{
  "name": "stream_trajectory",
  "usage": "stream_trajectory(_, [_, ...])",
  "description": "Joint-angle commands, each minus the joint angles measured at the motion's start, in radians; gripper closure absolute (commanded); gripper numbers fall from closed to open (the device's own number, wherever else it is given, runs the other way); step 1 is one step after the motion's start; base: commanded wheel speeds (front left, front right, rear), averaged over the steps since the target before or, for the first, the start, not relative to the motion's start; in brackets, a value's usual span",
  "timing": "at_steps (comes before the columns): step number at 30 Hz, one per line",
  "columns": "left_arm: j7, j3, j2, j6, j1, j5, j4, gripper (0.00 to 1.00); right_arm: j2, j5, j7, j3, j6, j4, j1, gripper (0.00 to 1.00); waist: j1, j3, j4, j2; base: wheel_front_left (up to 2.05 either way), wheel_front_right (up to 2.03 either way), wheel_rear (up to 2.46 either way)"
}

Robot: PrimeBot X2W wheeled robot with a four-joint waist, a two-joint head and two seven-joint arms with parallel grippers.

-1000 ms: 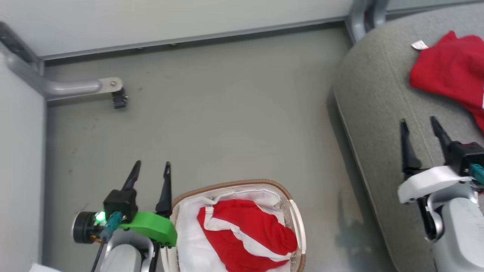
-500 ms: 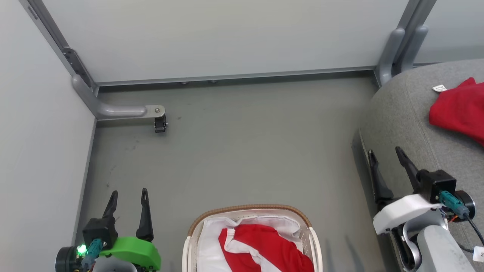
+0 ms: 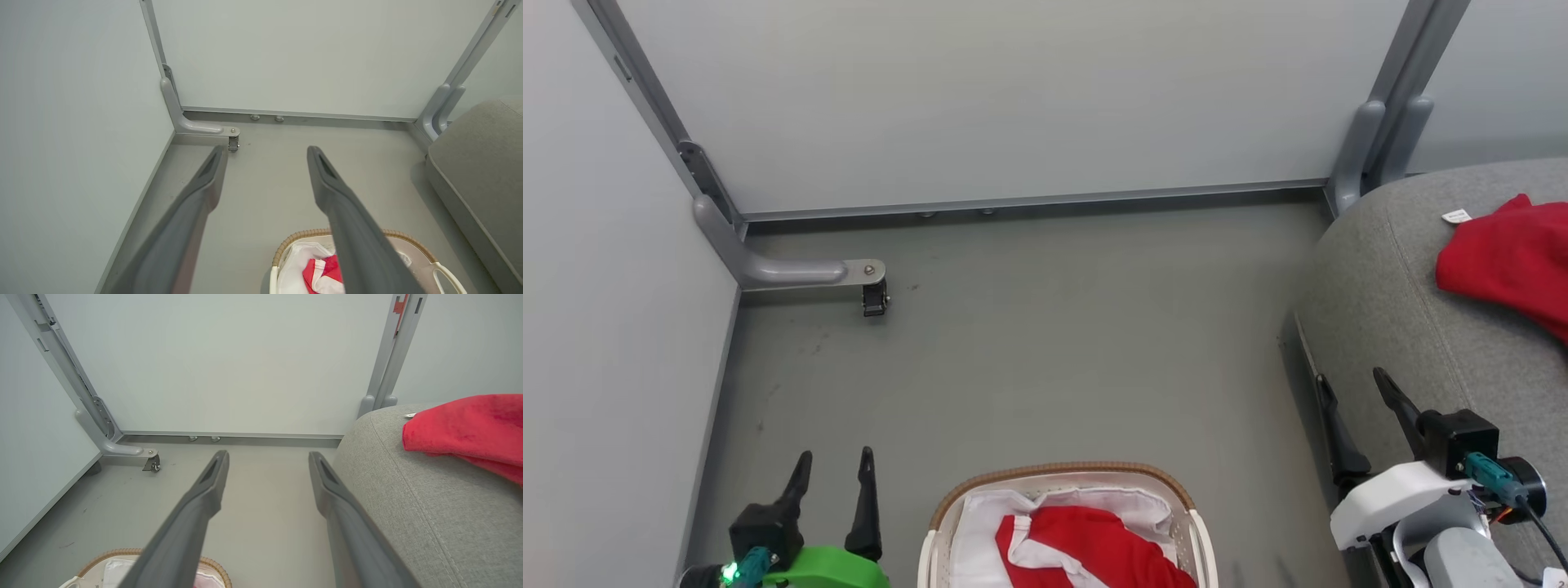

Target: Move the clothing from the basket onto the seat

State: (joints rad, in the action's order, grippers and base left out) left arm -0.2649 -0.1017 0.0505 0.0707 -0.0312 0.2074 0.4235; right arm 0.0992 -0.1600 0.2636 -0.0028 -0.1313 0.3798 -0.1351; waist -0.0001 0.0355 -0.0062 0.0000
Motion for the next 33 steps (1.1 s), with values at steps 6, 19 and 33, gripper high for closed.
stream_trajectory(6, [0.001,-0.081,0.001,0.021,-0.090,0.046,0.061,0.00,0.009,-0.012,0.002,0.015,0.001,-0.018,-0.069,0.00,0.0001,0.113,-0.047,0.0000,0.00,0.00,0.00])
stream_trajectory(19, [0.001,-0.316,0.004,0.054,-0.373,0.125,0.315,0.00,0.000,-0.018,0.001,0.072,0.001,-0.067,-0.249,0.00,0.0001,0.406,-0.184,0.0000,0.00,0.00,0.00])
stream_trajectory(33, [0.001,-0.581,0.004,0.061,-0.591,0.319,0.567,0.00,-0.035,-0.028,0.002,0.030,0.001,-0.114,-0.369,0.00,0.0001,0.664,-0.280,0.0000,0.00,0.00,0.00])
